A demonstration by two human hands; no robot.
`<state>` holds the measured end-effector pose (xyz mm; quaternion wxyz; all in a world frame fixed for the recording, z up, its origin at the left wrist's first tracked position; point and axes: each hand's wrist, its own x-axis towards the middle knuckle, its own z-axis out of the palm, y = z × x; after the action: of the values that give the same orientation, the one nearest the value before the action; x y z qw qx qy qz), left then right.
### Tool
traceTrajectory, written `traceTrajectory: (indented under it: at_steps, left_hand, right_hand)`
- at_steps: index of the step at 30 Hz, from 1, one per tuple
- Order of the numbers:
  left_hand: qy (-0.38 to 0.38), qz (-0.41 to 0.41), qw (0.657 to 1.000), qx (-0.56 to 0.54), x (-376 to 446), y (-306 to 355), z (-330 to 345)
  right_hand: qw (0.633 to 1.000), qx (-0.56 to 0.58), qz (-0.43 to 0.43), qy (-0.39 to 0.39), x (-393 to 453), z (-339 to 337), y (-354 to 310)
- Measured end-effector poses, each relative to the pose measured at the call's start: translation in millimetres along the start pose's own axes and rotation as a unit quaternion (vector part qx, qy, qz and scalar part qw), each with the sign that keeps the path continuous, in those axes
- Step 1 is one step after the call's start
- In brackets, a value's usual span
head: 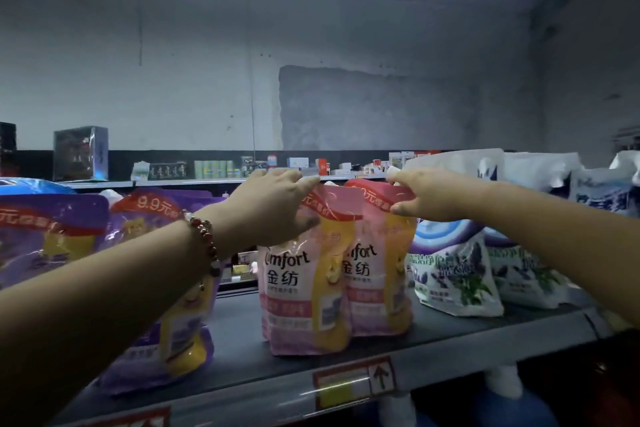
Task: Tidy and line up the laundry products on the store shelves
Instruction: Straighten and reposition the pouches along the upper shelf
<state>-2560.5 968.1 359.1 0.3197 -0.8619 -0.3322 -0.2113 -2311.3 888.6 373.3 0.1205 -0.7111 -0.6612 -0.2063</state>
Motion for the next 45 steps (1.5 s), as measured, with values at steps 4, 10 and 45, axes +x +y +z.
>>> traceTrajectory:
  at_steps: [4,10,45]
  left_hand:
    - [0.038,-0.035,0.999,-0.014,13.7,-2.8,9.2]
    - [0.041,-0.123,0.989,-0.071,13.4,-12.2,6.0]
    - [0.059,-0.224,0.935,-0.268,7.3,-21.4,5.0]
  right_hand:
    - [0.998,0.058,-0.025,0.018,13.1,16.9,14.2]
    - [0.997,0.051,-0.057,0.014,29.7,9.4,41.3]
    - [0.966,0.257,0.032,-0.019,-52.5,149.5,-95.1]
